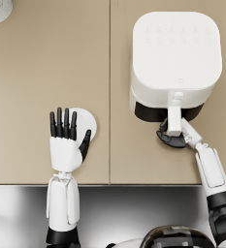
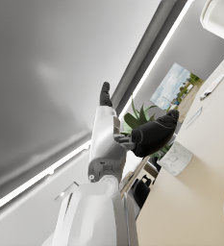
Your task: Pick up the carrot and place it into the air fryer
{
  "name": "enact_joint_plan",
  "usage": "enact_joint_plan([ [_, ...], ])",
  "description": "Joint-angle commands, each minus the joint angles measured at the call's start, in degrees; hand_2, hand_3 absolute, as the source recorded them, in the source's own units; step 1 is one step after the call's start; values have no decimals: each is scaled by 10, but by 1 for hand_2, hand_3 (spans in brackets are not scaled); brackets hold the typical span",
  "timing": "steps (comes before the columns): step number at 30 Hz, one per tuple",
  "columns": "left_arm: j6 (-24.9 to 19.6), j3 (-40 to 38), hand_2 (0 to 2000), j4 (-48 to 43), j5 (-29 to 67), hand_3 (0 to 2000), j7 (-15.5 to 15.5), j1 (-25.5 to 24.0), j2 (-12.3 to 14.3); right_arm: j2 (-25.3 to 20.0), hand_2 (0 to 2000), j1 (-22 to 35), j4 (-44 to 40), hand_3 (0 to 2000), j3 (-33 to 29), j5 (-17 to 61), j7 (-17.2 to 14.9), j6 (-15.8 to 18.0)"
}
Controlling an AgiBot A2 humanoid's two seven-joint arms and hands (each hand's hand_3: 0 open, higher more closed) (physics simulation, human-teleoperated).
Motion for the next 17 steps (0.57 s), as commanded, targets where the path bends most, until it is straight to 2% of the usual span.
enact_joint_plan([
  [1,0,1,0,2,0,0,0,1,0,-67,2000,114,-26,2000,16,-1,2,6],
  [2,0,3,0,5,0,0,0,7,1,-65,2000,115,-27,2000,21,-2,3,12],
  [3,0,2,0,4,0,0,0,1,1,-4,2000,20,-27,2000,7,-3,5,17],
  [8,0,3,0,6,0,0,0,0,2,-2,2000,30,-40,2000,14,-4,8,35],
  [17,0,3,0,7,0,0,0,0,2,-1,2000,33,-44,2000,16,-4,10,41],
])
